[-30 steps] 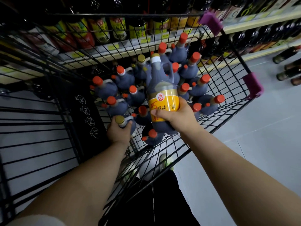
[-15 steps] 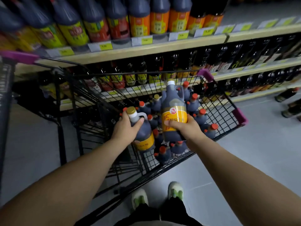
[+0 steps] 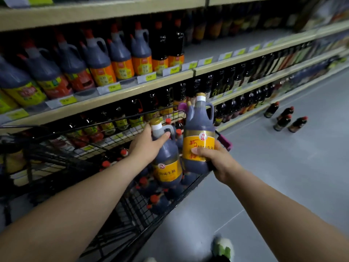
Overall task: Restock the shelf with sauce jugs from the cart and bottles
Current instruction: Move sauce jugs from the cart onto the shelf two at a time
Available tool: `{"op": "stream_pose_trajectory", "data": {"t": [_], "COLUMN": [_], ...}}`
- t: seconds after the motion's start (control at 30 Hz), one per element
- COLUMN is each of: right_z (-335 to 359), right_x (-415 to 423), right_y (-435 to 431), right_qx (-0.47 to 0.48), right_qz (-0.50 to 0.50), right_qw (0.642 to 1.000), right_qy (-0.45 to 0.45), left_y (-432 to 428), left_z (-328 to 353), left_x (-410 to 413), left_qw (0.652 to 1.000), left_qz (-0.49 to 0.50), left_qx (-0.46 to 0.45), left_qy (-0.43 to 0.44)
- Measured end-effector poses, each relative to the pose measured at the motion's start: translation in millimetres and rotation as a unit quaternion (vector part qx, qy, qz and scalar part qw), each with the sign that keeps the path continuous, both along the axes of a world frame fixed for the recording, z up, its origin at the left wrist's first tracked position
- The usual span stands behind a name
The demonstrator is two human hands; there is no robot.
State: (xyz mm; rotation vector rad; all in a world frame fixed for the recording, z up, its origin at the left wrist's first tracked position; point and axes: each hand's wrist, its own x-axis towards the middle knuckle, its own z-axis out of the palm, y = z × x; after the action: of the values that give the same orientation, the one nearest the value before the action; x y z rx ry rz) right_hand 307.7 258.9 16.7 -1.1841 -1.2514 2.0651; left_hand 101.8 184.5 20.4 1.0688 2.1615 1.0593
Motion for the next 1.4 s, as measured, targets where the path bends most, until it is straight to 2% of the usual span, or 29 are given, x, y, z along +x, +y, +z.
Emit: {"op": "stream_pose_trajectory", "data": {"t": [0.27, 0.43, 0.63, 0.83, 1.07, 1.3, 1.4], "right_z": [8, 20, 27, 22, 22, 25, 31], "right_x": [100, 164, 194, 183, 127, 68, 47], "right_y": [92, 166, 236, 298, 393, 464, 489], "right_qx": [0.015, 0.039, 0.04, 0.063, 0.101, 0.187, 0.239], "right_qz": [-0.019, 0.007, 0.008, 0.001, -0.034, -0.039, -0.03], "right_qw": [1.0, 0.999, 0.999, 0.998, 0.994, 0.981, 0.97], "right_qy": [-0.001, -0.007, 0.018, 0.017, 0.006, 0.028, 0.03], "left_y": [94, 155, 217, 276, 366, 424, 441], "left_z": [17, 31, 42, 44, 36, 49, 53], "left_x": [102, 168, 209, 204, 161, 128, 113], "left_qw": [0.999, 0.999, 0.998, 0.994, 0.985, 0.964, 0.947], "left_qz": [-0.038, -0.007, 0.027, 0.036, 0.073, 0.118, 0.121], "left_qx": [0.027, 0.016, 0.057, 0.098, 0.129, 0.205, 0.244], "left_qy": [0.021, 0.046, 0.013, 0.044, 0.084, 0.123, 0.169]}}
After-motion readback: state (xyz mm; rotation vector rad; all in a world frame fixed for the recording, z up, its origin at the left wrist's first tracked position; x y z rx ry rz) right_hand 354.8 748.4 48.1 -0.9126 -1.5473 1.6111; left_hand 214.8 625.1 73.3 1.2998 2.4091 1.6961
